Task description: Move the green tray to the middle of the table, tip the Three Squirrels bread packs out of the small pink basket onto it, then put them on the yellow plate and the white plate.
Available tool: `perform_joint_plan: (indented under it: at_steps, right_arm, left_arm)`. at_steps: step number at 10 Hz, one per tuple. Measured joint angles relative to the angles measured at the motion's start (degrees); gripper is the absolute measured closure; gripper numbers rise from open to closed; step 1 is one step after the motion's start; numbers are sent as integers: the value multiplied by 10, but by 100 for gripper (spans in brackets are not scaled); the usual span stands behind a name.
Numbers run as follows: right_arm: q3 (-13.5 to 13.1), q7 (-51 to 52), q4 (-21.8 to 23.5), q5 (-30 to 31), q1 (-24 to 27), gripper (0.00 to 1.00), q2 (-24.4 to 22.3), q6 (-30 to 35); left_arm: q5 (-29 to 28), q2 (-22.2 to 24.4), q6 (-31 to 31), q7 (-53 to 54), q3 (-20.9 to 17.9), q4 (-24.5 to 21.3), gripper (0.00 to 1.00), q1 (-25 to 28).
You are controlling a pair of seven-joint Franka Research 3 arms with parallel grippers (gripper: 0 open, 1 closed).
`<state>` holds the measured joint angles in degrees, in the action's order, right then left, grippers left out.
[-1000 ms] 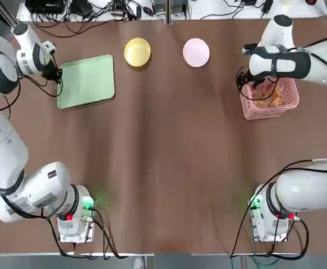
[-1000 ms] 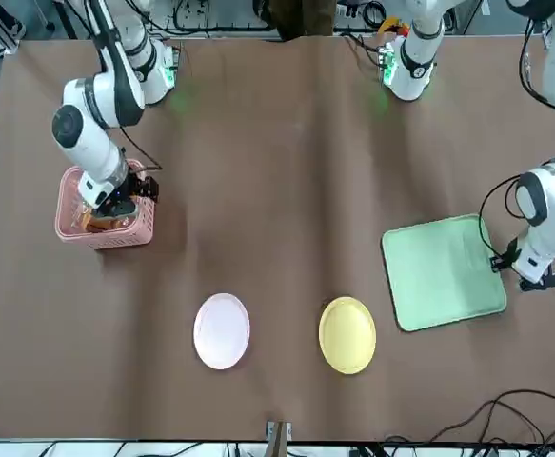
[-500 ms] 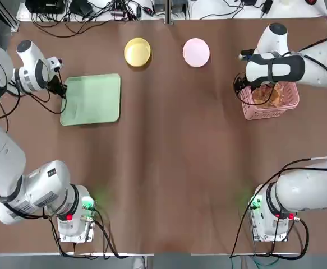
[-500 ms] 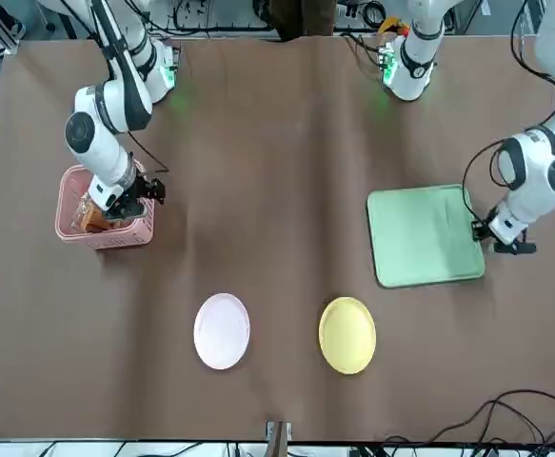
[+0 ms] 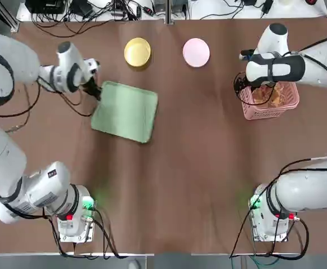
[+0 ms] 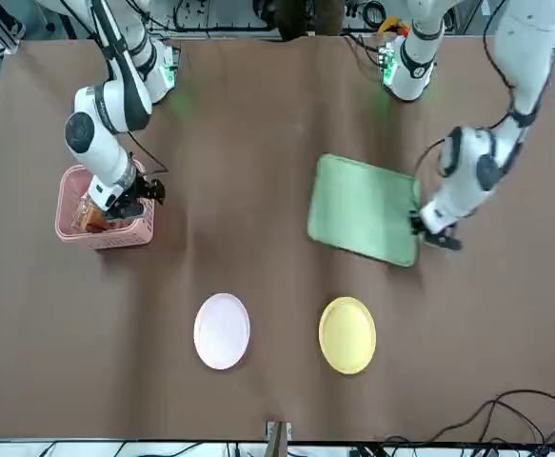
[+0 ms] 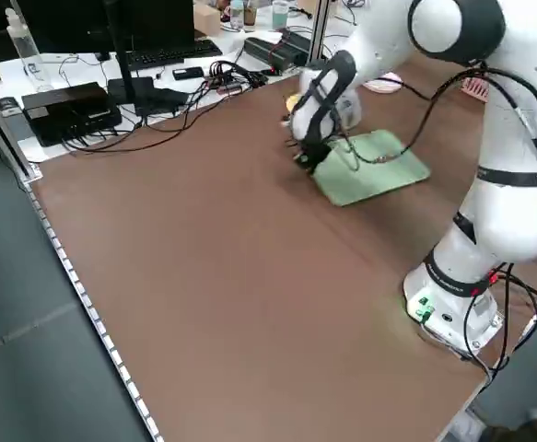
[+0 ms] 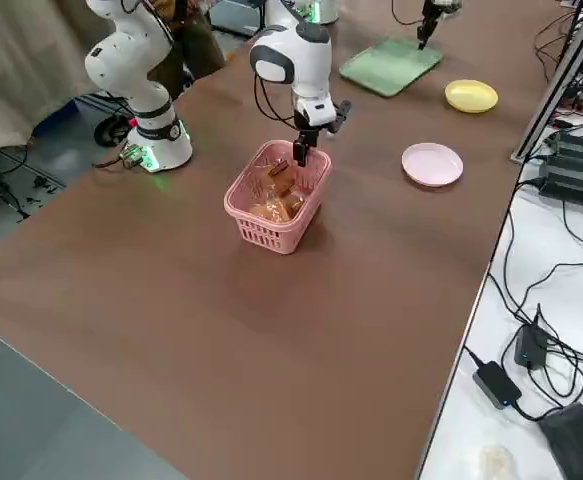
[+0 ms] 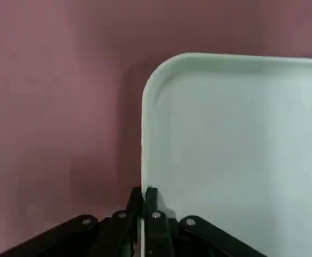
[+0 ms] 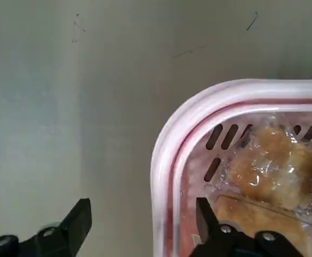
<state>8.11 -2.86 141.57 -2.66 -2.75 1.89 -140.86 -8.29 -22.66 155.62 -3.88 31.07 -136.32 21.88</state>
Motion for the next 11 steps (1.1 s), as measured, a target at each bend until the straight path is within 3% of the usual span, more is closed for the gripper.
perform_joint_plan:
  at_steps: [2, 4, 7, 10, 11]
  right_arm:
    - [-1, 0, 0, 0, 0, 23, 1, 0]
    - [-2, 0, 0, 0, 1, 26, 1, 0]
    - [-4, 0, 1, 1, 3, 28, 9, -7]
    - [-4, 0, 1, 1, 3, 31, 20, -18]
    - [-5, 0, 1, 1, 3, 38, 20, -19]
  left_arm:
    - [0, -26, 6, -143, 8, 32, 94, -119]
    - [0, -55, 6, -236, 7, 78, 94, -208]
    - [0, -67, 6, -258, 5, 97, 92, -228]
    - [0, -50, -11, -257, 1, 116, 49, -186]
    - [0, -22, -56, -251, 1, 137, 36, -148]
